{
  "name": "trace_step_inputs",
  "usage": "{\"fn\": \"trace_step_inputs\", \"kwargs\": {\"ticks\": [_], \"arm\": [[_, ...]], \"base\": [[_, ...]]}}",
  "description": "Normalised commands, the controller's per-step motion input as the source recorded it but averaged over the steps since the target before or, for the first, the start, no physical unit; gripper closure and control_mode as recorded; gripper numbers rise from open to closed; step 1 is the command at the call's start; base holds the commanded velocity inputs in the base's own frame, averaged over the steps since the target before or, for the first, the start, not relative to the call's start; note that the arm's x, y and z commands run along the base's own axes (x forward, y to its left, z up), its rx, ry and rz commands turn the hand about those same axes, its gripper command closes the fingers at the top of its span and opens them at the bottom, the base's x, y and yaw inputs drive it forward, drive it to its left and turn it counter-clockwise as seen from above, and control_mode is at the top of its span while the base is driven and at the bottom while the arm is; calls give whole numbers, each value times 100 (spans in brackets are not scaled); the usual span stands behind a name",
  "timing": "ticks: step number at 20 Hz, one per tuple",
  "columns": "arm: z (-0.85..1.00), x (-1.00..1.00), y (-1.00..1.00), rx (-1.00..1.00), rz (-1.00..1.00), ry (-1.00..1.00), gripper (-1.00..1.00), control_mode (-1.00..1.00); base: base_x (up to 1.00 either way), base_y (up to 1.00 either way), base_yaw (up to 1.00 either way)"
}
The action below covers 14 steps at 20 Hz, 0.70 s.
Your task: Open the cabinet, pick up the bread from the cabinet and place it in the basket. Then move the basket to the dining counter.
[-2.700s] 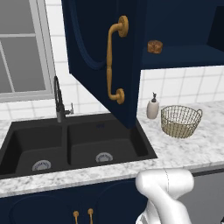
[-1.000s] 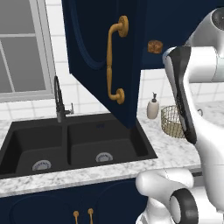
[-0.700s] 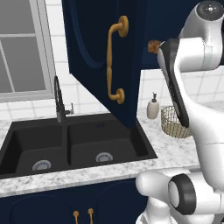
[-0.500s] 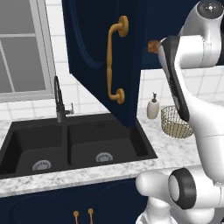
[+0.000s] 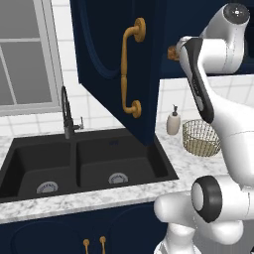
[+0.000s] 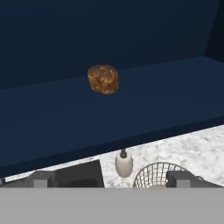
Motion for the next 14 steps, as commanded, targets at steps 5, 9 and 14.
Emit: {"fn": "trace_step_inputs", "kwargs": {"ticks": [5,9,14], "arm": [[0,57,-10,0,0,0,-100,-100],[-6,53,-31,0,0,-1,-100,-100],[-6,51,-22,0,5,0,-100,-100]], "base": [[0,0,0],[0,0,0],[0,0,0]]}}
